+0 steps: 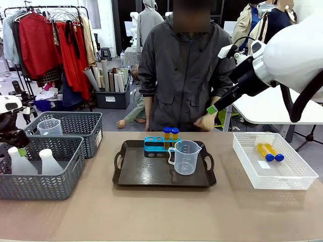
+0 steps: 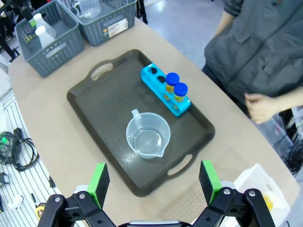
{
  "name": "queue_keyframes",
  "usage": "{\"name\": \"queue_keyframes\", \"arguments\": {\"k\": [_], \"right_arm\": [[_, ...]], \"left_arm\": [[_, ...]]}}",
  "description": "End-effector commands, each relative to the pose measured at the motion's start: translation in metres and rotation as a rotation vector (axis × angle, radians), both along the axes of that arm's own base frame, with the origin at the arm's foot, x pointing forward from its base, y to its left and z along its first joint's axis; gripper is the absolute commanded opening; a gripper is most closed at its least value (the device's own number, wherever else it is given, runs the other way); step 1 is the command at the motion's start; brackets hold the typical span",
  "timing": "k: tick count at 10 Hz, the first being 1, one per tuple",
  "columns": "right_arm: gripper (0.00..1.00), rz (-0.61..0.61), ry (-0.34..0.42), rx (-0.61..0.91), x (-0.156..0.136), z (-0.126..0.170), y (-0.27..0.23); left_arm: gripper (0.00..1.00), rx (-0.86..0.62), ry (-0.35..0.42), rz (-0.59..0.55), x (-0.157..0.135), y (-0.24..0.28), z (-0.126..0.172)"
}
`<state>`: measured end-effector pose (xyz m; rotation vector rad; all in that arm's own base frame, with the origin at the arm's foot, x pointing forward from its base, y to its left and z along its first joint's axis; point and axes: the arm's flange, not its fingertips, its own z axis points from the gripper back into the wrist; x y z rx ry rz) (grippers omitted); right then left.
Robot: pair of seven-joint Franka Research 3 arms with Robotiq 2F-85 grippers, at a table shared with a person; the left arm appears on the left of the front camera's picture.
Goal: Prepare the laboratory tools.
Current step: Pick up one Small flask and place it on the Handle tray.
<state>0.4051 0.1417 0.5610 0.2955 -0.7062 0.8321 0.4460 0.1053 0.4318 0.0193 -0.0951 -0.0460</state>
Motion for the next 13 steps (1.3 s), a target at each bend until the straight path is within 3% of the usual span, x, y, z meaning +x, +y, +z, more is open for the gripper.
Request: {"name": "queue_keyframes", "arguments": {"k": [1,3,7,8,13], "right_arm": [[1.00,0.009,0.003,0.011,-0.001,0.001,0.000],[1.00,0.009,0.003,0.011,-0.001,0.001,0.000],[1.00,0.009,0.003,0.011,-0.001,0.001,0.000],[1.00,0.009,0.003,0.011,-0.001,0.001,0.000],[1.00,0.009,0.003,0.011,-0.001,0.001,0.000]], "left_arm": [[1.00,0.031,0.000,-0.023,0.013,0.005,0.004],[0.95,0.038,0.003,-0.033,0.023,0.006,0.005],[0.15,0.028,0.012,-0.040,0.025,0.003,0.005],[0.00,0.021,0.019,-0.044,0.025,0.001,0.003],[0.00,0.025,0.009,-0.058,0.021,-0.006,0.014]]}}
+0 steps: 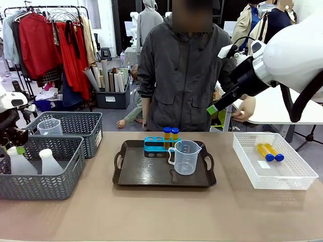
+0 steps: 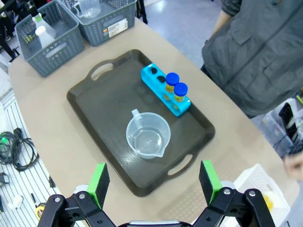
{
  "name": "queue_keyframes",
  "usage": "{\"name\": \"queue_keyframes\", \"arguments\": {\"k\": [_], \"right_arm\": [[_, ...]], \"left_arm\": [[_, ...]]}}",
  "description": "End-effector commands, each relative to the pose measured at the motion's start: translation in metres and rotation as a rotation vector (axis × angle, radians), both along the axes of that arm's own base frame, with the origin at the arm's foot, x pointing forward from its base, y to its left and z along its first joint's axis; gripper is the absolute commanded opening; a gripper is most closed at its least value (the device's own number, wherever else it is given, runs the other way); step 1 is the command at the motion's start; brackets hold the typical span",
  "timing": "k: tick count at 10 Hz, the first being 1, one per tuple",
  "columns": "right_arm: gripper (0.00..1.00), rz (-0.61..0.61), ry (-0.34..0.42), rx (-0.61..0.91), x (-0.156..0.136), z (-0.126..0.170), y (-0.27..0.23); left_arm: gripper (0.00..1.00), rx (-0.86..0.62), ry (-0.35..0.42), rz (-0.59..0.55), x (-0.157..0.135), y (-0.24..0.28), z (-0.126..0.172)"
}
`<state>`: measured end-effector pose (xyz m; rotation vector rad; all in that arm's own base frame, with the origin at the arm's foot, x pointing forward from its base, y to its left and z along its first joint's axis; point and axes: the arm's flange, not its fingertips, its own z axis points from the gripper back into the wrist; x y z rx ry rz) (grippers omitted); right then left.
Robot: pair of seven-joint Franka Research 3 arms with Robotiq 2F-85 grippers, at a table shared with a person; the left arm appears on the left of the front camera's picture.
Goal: Prepare the laboratory tools.
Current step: Pick up one Small flask and place it on the Handle tray.
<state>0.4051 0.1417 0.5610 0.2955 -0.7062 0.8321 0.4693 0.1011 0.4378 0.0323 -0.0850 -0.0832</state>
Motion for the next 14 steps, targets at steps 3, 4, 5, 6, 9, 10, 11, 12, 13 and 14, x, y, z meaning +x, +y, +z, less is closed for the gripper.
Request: {"name": "queue_keyframes", "arguments": {"k": [3,4,5,6,9,10,11,12,13,14], "right_arm": [[1.00,0.009,0.003,0.011,-0.001,0.001,0.000],[1.00,0.009,0.003,0.011,-0.001,0.001,0.000],[1.00,0.009,0.003,0.011,-0.001,0.001,0.000],[1.00,0.009,0.003,0.011,-0.001,0.001,0.000],[1.00,0.009,0.003,0.011,-0.001,0.001,0.000],[1.00,0.009,0.003,0.011,-0.001,0.001,0.000],[1.00,0.009,0.003,0.011,-0.001,0.001,0.000],[1.00,0.009,0.003,0.011,-0.001,0.001,0.000],[1.00,0.009,0.003,0.011,-0.001,0.001,0.000],[1.00,0.009,0.003,0.011,-0.001,0.001,0.000]], "left_arm": [[0.00,-0.011,-0.019,-0.013,-0.014,-0.018,0.058],[0.00,-0.022,-0.024,-0.040,-0.022,-0.031,0.091],[0.00,0.035,-0.037,-0.071,-0.029,-0.047,0.122],[0.00,0.087,-0.046,-0.092,-0.033,-0.065,0.154],[0.00,0.134,-0.174,-0.292,-0.036,-0.134,0.242],[0.00,0.157,-0.204,-0.354,-0.034,-0.157,0.263],[0.00,0.189,-0.217,-0.413,-0.032,-0.180,0.279],[0.00,0.204,-0.233,-0.481,-0.031,-0.206,0.295],[0.00,0.215,-0.232,-0.529,-0.032,-0.228,0.305],[0.00,0.235,-0.236,-0.575,-0.032,-0.247,0.312]]}}
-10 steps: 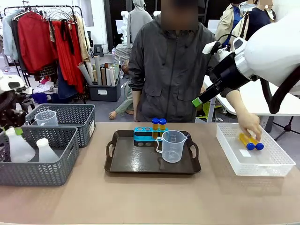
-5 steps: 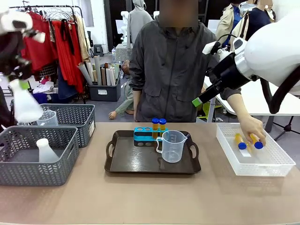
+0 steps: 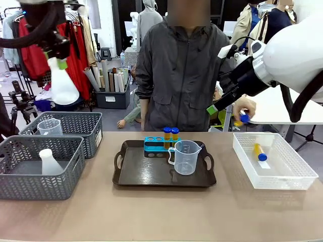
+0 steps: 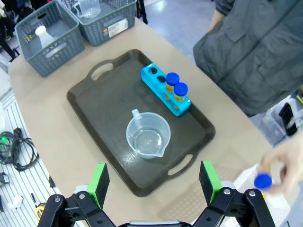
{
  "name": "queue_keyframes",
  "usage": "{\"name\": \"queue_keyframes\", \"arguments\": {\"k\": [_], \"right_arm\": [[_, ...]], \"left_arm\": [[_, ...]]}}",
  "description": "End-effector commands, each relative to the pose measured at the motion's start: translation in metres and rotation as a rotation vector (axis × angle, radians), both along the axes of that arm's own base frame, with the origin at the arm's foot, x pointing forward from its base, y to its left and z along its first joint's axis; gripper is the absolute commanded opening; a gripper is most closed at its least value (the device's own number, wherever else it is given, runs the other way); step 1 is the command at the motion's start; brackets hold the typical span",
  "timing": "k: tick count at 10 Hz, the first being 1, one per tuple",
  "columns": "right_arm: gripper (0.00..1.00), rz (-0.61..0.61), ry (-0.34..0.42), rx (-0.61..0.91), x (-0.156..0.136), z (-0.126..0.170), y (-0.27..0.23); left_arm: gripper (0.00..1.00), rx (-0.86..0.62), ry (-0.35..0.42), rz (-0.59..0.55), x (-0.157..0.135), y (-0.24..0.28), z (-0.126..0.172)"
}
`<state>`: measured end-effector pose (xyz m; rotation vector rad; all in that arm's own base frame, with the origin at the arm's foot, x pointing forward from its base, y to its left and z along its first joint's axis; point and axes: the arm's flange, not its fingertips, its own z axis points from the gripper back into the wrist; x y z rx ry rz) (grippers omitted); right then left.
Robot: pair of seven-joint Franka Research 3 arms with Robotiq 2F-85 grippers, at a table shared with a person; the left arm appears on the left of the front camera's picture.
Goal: Prepare the laboratory tools.
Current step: Pick up one Small flask and place it on the Handle tray.
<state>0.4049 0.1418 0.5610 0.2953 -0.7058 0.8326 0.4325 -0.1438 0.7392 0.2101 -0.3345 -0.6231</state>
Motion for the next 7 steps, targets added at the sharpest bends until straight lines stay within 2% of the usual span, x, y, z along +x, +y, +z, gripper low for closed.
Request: {"name": "queue_keyframes", "arguments": {"k": [1,2,3,7], "right_arm": [[1.00,0.008,0.003,0.012,-0.001,0.001,0.000],[1.00,0.008,0.003,0.012,-0.001,0.001,0.000],[1.00,0.008,0.003,0.012,-0.001,0.001,0.000],[1.00,0.008,0.003,0.012,-0.001,0.001,0.000]], "left_arm": [[0.00,0.060,0.000,-0.066,0.005,-0.012,0.016],[0.00,0.049,0.004,-0.085,0.002,-0.015,0.017],[0.00,0.018,0.000,-0.039,0.001,-0.015,0.006],[0.00,0.018,0.000,-0.039,0.001,-0.015,0.006]]}}
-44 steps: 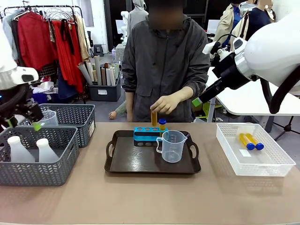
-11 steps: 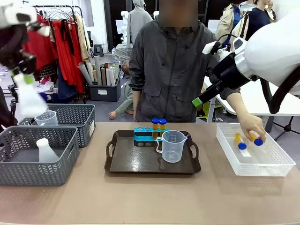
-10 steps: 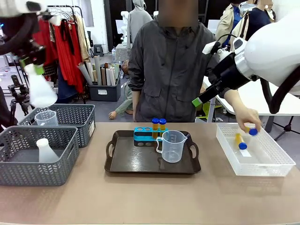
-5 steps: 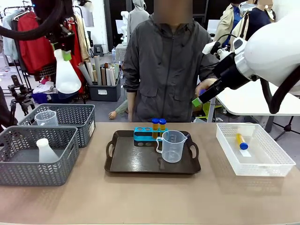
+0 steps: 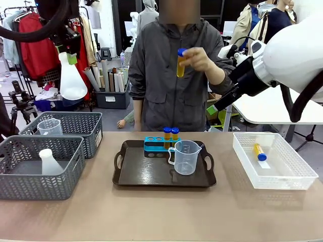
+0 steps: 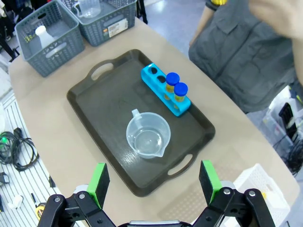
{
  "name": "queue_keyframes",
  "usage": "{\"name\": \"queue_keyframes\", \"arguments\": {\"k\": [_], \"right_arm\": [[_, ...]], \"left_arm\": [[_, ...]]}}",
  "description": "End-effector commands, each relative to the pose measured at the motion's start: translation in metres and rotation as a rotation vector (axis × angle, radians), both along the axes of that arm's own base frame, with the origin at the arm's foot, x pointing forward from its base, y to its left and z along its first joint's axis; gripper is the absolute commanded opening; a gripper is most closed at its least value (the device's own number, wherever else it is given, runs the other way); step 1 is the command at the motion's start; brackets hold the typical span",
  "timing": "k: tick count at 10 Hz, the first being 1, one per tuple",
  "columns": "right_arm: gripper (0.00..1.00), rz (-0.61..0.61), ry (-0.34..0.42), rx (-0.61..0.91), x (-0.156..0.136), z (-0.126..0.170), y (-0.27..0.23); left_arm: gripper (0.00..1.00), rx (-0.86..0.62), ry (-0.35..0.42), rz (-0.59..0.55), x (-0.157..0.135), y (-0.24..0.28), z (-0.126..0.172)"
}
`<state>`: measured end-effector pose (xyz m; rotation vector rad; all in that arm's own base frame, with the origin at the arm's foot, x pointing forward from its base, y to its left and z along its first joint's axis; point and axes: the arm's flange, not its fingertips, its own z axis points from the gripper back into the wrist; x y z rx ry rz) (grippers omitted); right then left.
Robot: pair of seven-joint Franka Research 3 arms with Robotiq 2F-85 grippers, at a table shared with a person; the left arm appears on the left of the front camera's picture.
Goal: Prepare the laboratory tools.
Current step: Pick up one Small flask and place it on the Handle tray.
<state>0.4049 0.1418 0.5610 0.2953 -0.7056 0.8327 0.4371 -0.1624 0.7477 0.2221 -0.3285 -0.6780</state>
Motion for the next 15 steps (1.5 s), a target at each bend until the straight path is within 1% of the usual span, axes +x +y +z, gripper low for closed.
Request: {"name": "queue_keyframes", "arguments": {"k": [1,4,6,8,9,10,12,15], "right_arm": [[1.00,0.008,0.003,0.012,-0.001,0.001,0.000],[1.00,0.008,0.003,0.012,-0.001,0.001,0.000],[1.00,0.008,0.003,0.012,-0.001,0.001,0.000],[1.00,0.008,0.003,0.012,-0.001,0.001,0.000],[1.00,0.008,0.003,0.012,-0.001,0.001,0.000],[1.00,0.008,0.003,0.012,-0.001,0.001,0.000],[1.00,0.008,0.003,0.012,-0.001,0.001,0.000],[1.00,0.008,0.003,0.012,-0.001,0.001,0.000]], "left_arm": [[0.00,-0.005,-0.005,0.012,-0.004,0.003,-0.003],[0.00,0.000,0.000,0.000,0.000,0.000,0.000],[0.00,0.022,-0.057,-0.132,0.003,-0.032,0.024],[0.00,0.058,-0.073,-0.244,0.018,-0.061,0.038],[0.00,0.085,-0.071,-0.283,0.020,-0.084,0.044],[0.00,0.111,-0.087,-0.328,0.027,-0.102,0.046],[0.00,0.142,-0.086,-0.425,0.046,-0.141,0.040],[0.00,0.165,-0.070,-0.573,0.071,-0.190,0.020]]}}
